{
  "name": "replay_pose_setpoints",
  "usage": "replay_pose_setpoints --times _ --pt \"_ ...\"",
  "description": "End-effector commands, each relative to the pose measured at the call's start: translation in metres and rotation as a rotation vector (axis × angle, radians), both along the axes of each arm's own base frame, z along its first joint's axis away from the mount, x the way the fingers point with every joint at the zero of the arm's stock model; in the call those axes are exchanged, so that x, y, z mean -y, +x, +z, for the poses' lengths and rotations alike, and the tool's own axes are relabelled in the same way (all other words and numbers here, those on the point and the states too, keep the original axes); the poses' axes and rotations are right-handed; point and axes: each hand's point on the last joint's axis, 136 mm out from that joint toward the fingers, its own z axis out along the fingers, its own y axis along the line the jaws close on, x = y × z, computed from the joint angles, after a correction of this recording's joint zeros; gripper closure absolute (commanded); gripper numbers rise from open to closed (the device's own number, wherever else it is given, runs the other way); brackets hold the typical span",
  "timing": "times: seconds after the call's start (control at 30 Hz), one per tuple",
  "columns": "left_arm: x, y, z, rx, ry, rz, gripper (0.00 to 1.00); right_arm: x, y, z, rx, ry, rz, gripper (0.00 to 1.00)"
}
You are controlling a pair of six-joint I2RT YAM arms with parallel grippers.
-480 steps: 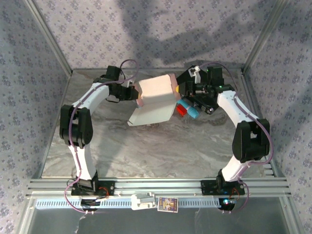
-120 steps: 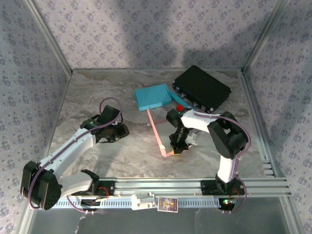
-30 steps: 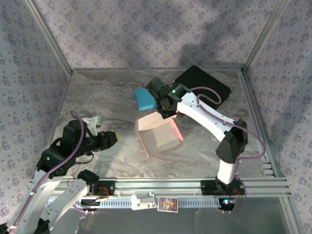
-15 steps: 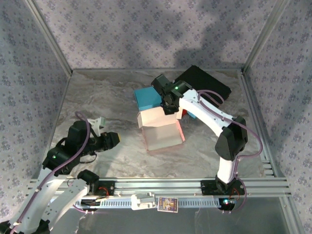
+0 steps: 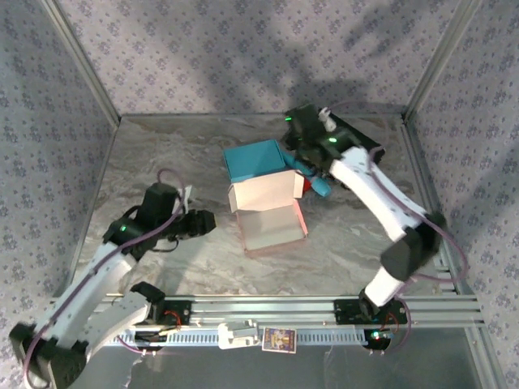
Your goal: Fold the paper box
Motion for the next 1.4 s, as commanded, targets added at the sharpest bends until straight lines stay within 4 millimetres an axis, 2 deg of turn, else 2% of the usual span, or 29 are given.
replay_pose_setpoints --times 0.0,0.07,0.1,0.13,0.23,0.33,0.43,0.57,0.6,0.73,1.0,1.07,1.13,1.37 --pt "0.015 0.031 0.013 0.079 0.045 -0.070 0.57 0.007 -0.021 0.008 0.241 -0.287 0.603 0.51" --pt "0.017 0.046 0.008 0.093 0.086 -0.073 0.54 0.007 -0.049 -0.012 0.304 -0.240 0.860 0.49" --pt "0.019 0.052 0.006 0.113 0.108 -0.077 0.51 0.012 -0.059 -0.020 0.315 -0.226 0.930 0.48" --pt "0.018 0.057 0.004 0.134 0.133 -0.071 0.51 0.021 -0.060 -0.028 0.312 -0.258 0.938 0.49" --pt "0.020 0.073 0.000 0.160 0.181 -0.068 0.51 0.029 -0.055 -0.049 0.314 -0.316 1.013 0.45" --pt "0.026 0.082 -0.010 0.143 0.220 -0.093 0.52 0.019 -0.055 -0.081 0.267 -0.366 1.127 0.41" --pt "0.033 0.089 -0.016 0.137 0.229 -0.107 0.52 0.021 -0.044 -0.109 0.197 -0.379 1.134 0.41" --pt "0.037 0.097 -0.020 0.127 0.245 -0.108 0.52 0.024 -0.037 -0.115 0.195 -0.403 1.136 0.41" --pt "0.039 0.099 -0.021 0.129 0.246 -0.108 0.52 0.025 -0.043 -0.130 0.165 -0.398 1.143 0.41" --pt "0.044 0.103 -0.027 0.114 0.252 -0.120 0.52 0.021 -0.040 -0.149 0.134 -0.423 1.150 0.42" --pt "0.057 0.109 -0.034 0.103 0.267 -0.145 0.58 0.016 -0.028 -0.148 0.144 -0.397 1.144 0.51" --pt "0.056 0.110 -0.036 0.099 0.270 -0.137 0.62 0.014 -0.028 -0.153 0.127 -0.382 1.151 0.54" --pt "0.057 0.111 -0.037 0.098 0.270 -0.136 0.63 0.008 -0.019 -0.143 0.153 -0.373 1.153 0.58" --pt "0.057 0.111 -0.039 0.088 0.272 -0.130 0.69 0.001 -0.017 -0.140 0.149 -0.353 1.157 0.66"
